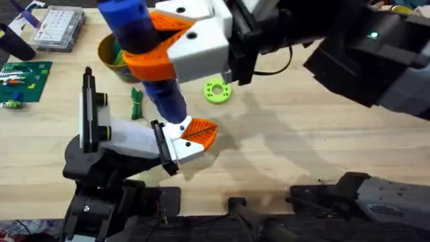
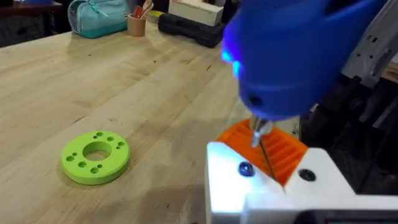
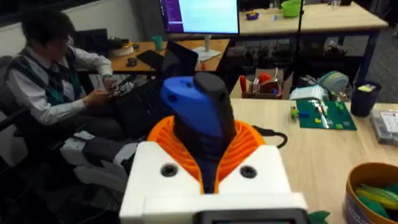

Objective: Pick up the gripper from the table and insert it into the empty holder that is missing its gripper. Then pick up a screw, insert it into the mounting hole, and use the screwdriver to tighten it. Finally, clean up the table by picking up the vegetable and placing it into the bucket.

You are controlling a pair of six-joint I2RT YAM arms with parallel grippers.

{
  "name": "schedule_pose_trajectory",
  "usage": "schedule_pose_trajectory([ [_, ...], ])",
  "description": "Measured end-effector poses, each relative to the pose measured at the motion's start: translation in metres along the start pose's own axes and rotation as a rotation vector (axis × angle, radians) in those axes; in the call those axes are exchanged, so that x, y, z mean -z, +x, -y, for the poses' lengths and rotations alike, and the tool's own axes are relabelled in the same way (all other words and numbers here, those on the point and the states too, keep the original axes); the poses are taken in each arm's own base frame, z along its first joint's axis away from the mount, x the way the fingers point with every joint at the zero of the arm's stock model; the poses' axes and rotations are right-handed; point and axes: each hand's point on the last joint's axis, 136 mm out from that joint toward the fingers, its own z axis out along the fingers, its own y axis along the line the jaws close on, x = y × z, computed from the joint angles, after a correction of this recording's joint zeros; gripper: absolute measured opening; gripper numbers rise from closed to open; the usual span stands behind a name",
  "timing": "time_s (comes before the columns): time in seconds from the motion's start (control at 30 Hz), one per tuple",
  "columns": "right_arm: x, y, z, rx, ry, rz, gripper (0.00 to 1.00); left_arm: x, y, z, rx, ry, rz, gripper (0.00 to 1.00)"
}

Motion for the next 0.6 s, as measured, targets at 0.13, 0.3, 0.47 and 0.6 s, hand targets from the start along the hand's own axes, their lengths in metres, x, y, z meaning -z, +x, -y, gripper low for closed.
schedule_pose_trajectory([
  [0.13,-0.0013,0.0038,0.0029,-0.008,0.001,-0.006,0.068,0.0,0.0,0.0,0.0,0.0,0.0,0.023],
  [0.3,-0.0015,0.0046,0.0036,-0.007,0.001,-0.007,0.069,0.0,0.0,0.0,0.0,0.0,0.0,0.023],
  [0.47,-0.0021,0.005,0.0028,-0.008,-0.001,-0.008,0.07,0.0,0.0,0.0,0.0,0.0,0.0,0.023],
  [0.6,-0.0025,0.0056,0.0025,-0.009,-0.002,-0.01,0.068,0.0,0.0001,0.0,0.0,0.0,0.0,0.023],
])
